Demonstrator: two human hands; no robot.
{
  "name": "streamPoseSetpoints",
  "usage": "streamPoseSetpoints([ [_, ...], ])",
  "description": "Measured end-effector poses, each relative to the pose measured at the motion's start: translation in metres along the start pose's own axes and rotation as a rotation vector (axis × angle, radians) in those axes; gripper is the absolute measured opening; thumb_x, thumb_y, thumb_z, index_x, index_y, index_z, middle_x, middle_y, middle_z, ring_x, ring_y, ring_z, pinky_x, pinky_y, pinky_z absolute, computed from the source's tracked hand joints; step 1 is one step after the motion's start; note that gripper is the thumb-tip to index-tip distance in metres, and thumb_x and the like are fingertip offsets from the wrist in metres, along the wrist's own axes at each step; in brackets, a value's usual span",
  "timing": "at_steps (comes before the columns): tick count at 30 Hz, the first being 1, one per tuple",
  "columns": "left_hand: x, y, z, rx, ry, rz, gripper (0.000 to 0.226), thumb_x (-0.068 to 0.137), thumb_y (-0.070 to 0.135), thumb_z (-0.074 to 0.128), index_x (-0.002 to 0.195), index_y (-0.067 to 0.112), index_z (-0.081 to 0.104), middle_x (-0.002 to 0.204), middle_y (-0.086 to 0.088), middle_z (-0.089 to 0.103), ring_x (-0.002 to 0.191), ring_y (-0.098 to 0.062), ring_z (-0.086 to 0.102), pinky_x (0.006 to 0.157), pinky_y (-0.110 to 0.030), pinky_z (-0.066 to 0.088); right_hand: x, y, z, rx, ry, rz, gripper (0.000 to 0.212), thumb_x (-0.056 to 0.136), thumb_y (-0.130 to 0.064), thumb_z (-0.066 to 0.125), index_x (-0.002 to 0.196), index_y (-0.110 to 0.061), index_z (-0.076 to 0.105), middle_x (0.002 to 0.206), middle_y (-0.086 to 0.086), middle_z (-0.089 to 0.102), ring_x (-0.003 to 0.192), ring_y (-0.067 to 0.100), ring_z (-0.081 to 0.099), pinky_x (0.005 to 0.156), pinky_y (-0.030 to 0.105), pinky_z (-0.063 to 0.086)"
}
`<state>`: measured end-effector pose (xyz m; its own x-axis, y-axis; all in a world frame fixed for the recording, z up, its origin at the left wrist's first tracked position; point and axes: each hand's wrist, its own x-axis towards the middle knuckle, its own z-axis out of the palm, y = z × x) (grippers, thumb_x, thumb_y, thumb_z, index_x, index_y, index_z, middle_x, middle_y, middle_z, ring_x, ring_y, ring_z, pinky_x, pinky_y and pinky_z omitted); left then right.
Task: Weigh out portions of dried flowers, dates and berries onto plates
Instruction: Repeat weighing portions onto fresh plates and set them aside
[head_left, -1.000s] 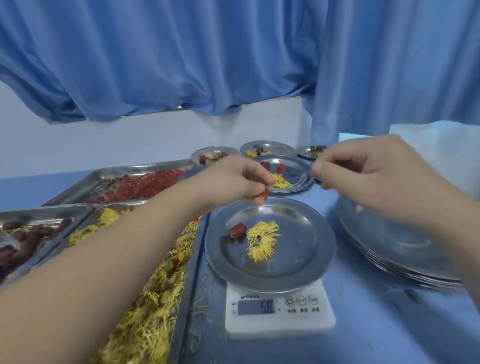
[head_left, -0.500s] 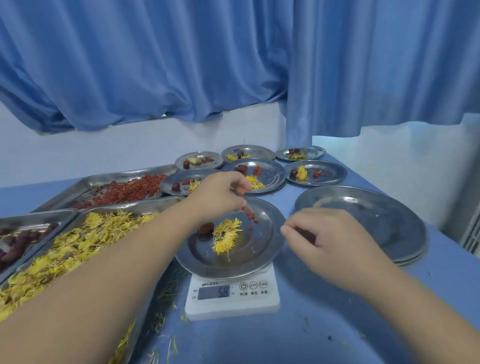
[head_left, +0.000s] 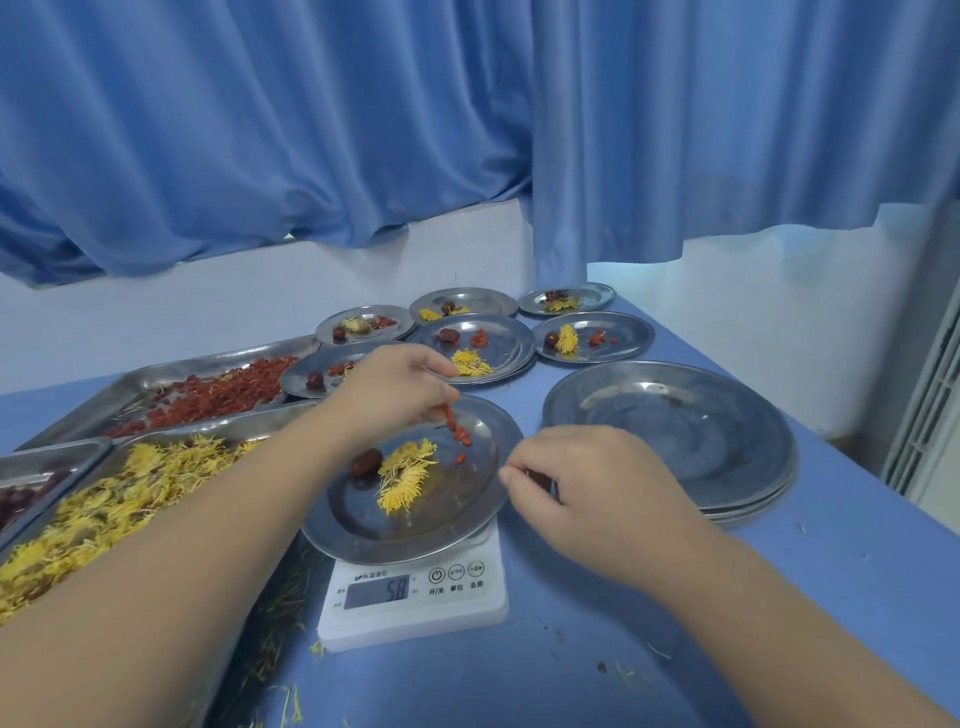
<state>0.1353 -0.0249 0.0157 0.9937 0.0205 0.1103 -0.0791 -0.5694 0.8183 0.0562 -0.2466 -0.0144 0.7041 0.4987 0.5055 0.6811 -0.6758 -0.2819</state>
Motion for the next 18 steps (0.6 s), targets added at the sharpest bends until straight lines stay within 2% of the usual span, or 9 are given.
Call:
streamPoseSetpoints([
  [3, -0.0014, -0.0042, -0.0001, 0.155, 0.036, 0.071, 0.024, 0.085, 0.008, 0.066, 0.096, 0.029, 0.067, 0.092, 0.007, 0.072, 0.077, -0.007, 0.072, 0.071, -0.025, 0.054, 0.0000, -0.0001, 0.0018, -0.003, -0.017, -0.009, 0.032, 0.093, -0.037, 0.042, 0.072, -0.019, 0.056, 0.065, -0.004, 0.053, 0.065, 0.014, 0.052, 0.060, 0.035, 0.047],
  [8, -0.0055, -0.0107, 0.0006, 0.122, 0.081, 0.092, 0.024, 0.085, 0.010, 0.069, 0.099, 0.028, 0.065, 0.098, 0.006, 0.068, 0.068, -0.011, 0.073, 0.058, -0.018, 0.053, 0.0002, 0.0006, 0.0031, 0.001, -0.046, -0.012, 0.031, 0.093, -0.036, 0.043, 0.071, -0.020, 0.056, 0.064, -0.004, 0.053, 0.063, 0.013, 0.052, 0.060, 0.036, 0.047],
  [11, -0.0055, -0.0104, 0.0010, 0.153, 0.121, 0.108, 0.022, 0.084, 0.015, 0.072, 0.096, 0.033, 0.064, 0.098, 0.008, 0.067, 0.069, -0.011, 0.072, 0.061, -0.022, 0.055, 0.0003, 0.0015, 0.0021, 0.008, -0.028, -0.020, 0.030, 0.093, -0.034, 0.045, 0.066, -0.022, 0.052, 0.060, -0.005, 0.050, 0.060, 0.012, 0.049, 0.057, 0.035, 0.046],
  [15, -0.0044, -0.0066, 0.0027, 0.163, 0.121, 0.098, 0.025, 0.082, 0.017, 0.075, 0.099, 0.033, 0.066, 0.101, 0.010, 0.066, 0.077, -0.008, 0.069, 0.060, -0.017, 0.051, 0.0014, 0.0014, 0.0009, -0.009, -0.016, -0.028, 0.030, 0.092, -0.035, 0.046, 0.064, -0.023, 0.048, 0.058, -0.006, 0.046, 0.059, 0.012, 0.047, 0.056, 0.035, 0.046],
  [18, -0.0079, -0.0023, 0.0018, 0.182, 0.082, 0.100, 0.033, 0.079, 0.019, 0.078, 0.105, 0.035, 0.066, 0.102, 0.015, 0.065, 0.082, 0.002, 0.063, 0.061, -0.011, 0.046, 0.0010, 0.0019, 0.0008, -0.011, -0.023, -0.027, 0.032, 0.092, -0.035, 0.045, 0.064, -0.022, 0.048, 0.059, -0.005, 0.046, 0.060, 0.013, 0.047, 0.058, 0.036, 0.046],
])
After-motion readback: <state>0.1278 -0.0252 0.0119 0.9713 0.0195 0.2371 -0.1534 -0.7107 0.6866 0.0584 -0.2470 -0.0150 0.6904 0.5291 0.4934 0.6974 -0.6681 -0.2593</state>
